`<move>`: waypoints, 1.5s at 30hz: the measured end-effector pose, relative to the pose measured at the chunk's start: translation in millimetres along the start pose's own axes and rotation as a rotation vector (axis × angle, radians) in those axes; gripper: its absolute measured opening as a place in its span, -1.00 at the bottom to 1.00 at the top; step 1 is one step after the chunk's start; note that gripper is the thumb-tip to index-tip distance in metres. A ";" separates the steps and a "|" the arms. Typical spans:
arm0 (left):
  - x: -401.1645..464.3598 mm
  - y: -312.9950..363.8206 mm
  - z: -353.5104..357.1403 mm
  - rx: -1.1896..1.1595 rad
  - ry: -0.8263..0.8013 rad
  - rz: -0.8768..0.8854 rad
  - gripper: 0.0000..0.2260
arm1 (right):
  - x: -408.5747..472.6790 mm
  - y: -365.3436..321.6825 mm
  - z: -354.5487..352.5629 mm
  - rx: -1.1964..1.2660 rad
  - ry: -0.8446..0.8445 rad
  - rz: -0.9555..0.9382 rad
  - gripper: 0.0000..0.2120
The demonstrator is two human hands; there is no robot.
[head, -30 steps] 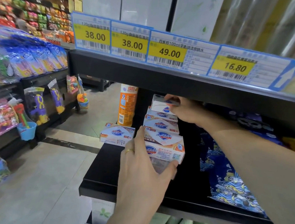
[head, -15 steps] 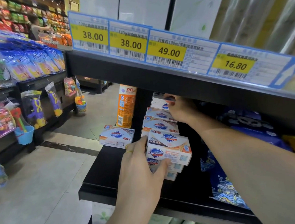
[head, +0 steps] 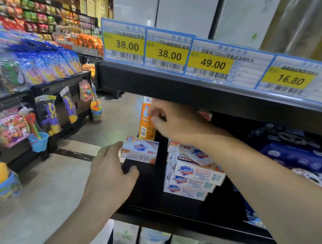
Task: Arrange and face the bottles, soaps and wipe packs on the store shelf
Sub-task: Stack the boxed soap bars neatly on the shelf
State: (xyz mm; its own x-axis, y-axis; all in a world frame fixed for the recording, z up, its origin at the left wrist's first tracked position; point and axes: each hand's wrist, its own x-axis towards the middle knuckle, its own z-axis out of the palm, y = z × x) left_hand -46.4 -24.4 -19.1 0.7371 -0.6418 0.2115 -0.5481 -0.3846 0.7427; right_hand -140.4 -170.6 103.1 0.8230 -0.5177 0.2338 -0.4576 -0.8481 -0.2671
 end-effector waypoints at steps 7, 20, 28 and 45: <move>-16.9 -20.9 2.3 0.129 -0.148 0.043 -0.35 | 29.0 -37.6 51.8 -0.530 -0.426 0.076 -0.68; -28.5 -32.9 9.0 0.157 -0.186 0.113 -0.36 | 19.9 -42.3 56.7 -0.406 -0.364 0.066 -0.44; -29.7 -26.3 6.6 0.219 -0.183 0.100 -0.40 | -34.2 -28.5 -10.0 -0.144 -0.085 0.077 -0.48; -22.6 36.7 15.9 -0.365 -0.252 0.069 -0.51 | -23.1 79.7 -8.4 -0.120 0.014 0.394 -0.59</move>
State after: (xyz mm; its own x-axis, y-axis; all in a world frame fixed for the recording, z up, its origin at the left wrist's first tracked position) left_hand -89.4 -34.6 -6.8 0.5597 -0.8167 0.1403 -0.3833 -0.1050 0.9177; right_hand -198.7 -227.2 84.2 0.5729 -0.8062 0.1480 -0.7735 -0.5915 -0.2279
